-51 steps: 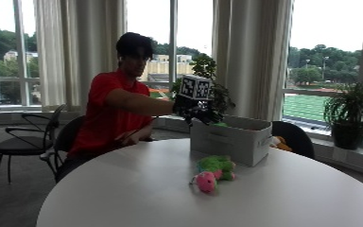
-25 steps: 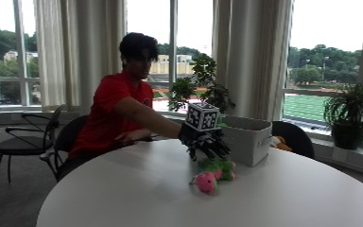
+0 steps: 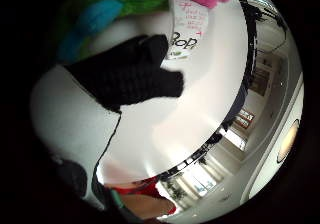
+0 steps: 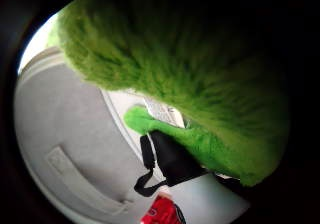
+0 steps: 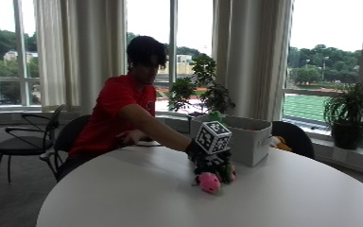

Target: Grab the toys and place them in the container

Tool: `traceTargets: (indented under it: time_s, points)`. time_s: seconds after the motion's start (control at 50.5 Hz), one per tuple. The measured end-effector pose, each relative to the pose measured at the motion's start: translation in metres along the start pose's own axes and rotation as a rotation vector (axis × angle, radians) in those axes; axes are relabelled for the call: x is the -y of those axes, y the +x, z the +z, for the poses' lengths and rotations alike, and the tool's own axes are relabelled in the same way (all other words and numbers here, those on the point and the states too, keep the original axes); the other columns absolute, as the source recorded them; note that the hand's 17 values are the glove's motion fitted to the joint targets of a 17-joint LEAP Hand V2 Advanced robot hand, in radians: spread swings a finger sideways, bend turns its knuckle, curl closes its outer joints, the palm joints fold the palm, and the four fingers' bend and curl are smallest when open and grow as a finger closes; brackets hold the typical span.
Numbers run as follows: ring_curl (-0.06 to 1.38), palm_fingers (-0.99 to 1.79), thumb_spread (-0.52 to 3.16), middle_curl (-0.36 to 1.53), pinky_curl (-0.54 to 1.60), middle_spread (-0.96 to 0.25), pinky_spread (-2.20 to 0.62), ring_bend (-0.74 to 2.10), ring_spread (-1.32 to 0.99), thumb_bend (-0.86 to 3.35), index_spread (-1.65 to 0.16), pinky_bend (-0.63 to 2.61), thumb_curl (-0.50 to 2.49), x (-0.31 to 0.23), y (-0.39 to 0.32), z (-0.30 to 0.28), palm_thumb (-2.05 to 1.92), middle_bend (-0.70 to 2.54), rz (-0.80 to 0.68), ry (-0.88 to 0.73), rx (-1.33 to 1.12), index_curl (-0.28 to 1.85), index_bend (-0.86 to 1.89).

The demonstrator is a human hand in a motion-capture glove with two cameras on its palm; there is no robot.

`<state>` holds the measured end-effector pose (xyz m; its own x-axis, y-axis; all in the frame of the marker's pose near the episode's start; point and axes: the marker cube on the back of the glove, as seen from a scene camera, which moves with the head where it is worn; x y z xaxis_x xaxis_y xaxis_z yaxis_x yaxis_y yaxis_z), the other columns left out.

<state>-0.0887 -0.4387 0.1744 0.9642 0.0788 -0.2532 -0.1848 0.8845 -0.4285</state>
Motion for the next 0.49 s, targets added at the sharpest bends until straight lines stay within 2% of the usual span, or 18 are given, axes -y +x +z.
traceTargets:
  time_s: [0.119,0.198,0.257,0.277,0.297,0.317,0.376,0.435,0.495]
  points:
    - [0.29,-0.08,1.03,0.23,0.37,-0.02,0.1,0.21,-0.01,-0.04,-0.41,1.29,0.28,-0.001,0.003,-0.004,-0.02,0.12,-0.009,-0.008,-0.01,0.24,0.22]
    - [0.31,-0.04,1.07,0.22,0.35,-0.02,0.09,0.28,-0.02,-0.02,-0.42,1.25,0.29,-0.001,0.003,-0.006,0.0,0.1,-0.011,0.048,0.023,0.26,0.24]
    - [0.34,0.04,1.13,0.18,0.34,-0.02,0.05,0.38,-0.05,0.02,-0.45,1.22,0.31,-0.003,0.001,-0.005,0.06,0.04,-0.015,0.113,0.04,0.3,0.36]
    - [0.34,0.11,1.17,0.16,0.33,-0.02,0.0,0.42,-0.07,0.04,-0.46,1.21,0.32,-0.004,0.0,-0.004,0.1,0.01,-0.019,0.144,0.039,0.32,0.44]
    - [0.32,0.29,1.18,0.24,0.3,-0.08,-0.04,0.37,-0.09,0.05,-0.46,1.12,0.33,-0.005,-0.001,-0.004,0.12,0.31,-0.024,0.18,0.031,0.31,0.42]
    - [0.34,0.51,1.21,0.23,0.3,-0.12,-0.13,0.48,-0.13,0.1,-0.45,1.13,0.35,-0.007,-0.003,-0.004,0.21,0.33,-0.03,0.214,0.016,0.3,0.4]
    - [0.36,0.77,1.23,0.26,0.29,-0.18,-0.24,0.64,-0.22,0.17,-0.44,1.13,0.4,-0.014,-0.007,-0.004,0.33,0.37,-0.048,0.284,-0.052,0.28,0.33]
    - [0.41,1.0,1.13,0.29,0.3,-0.24,-0.31,0.74,-0.29,0.22,-0.43,1.1,0.47,-0.018,-0.006,-0.006,0.48,0.45,-0.053,0.315,-0.098,0.32,0.38]
    - [0.44,1.02,1.06,0.32,0.32,-0.28,-0.35,0.78,-0.34,0.23,-0.42,1.07,0.51,-0.025,-0.003,-0.011,0.53,0.49,-0.05,0.34,-0.088,0.35,0.4]
